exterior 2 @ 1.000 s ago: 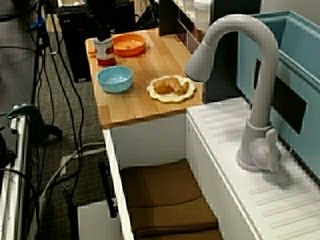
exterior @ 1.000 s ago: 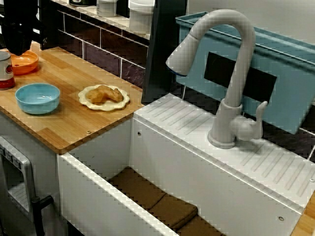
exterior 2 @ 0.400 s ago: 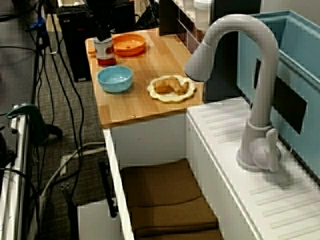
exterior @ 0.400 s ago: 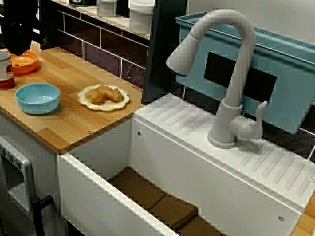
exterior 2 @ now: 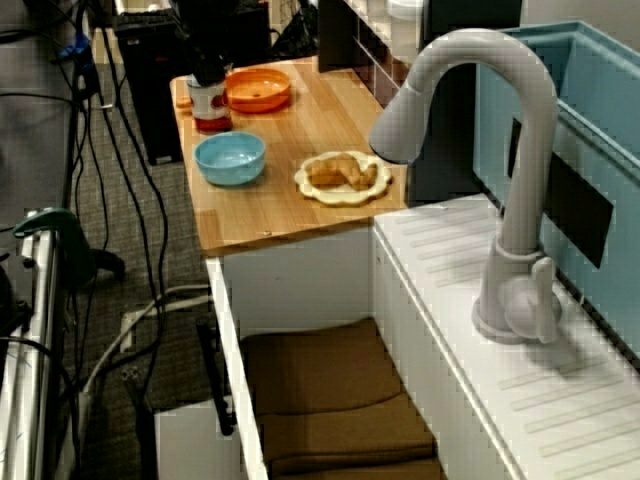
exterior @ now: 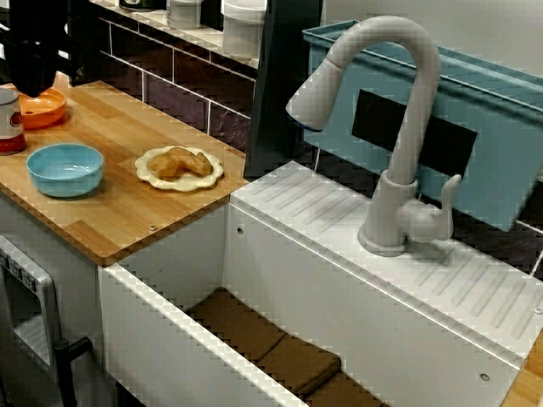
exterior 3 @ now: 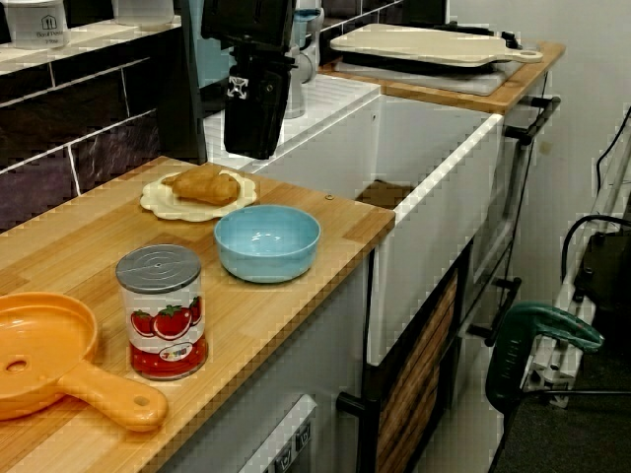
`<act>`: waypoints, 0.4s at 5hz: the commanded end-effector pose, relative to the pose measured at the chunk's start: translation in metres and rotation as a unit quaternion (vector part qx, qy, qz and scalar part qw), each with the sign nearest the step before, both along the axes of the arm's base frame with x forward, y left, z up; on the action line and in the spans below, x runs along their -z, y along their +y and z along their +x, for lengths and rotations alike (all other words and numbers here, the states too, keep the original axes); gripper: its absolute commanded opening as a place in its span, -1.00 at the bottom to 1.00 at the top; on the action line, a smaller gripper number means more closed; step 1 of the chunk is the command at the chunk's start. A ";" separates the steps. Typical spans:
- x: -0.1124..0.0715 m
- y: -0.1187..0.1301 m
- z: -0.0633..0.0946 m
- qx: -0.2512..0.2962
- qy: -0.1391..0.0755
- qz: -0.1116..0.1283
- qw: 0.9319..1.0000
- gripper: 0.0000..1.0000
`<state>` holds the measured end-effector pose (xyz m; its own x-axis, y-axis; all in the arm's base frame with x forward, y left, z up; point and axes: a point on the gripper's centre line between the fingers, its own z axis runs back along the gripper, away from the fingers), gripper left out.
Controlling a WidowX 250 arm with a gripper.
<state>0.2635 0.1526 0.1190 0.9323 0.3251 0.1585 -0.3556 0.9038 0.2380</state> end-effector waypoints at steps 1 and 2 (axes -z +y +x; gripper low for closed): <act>0.011 -0.004 0.015 0.006 -0.028 0.006 1.000 1.00; 0.027 -0.008 0.019 0.006 -0.025 0.014 1.000 1.00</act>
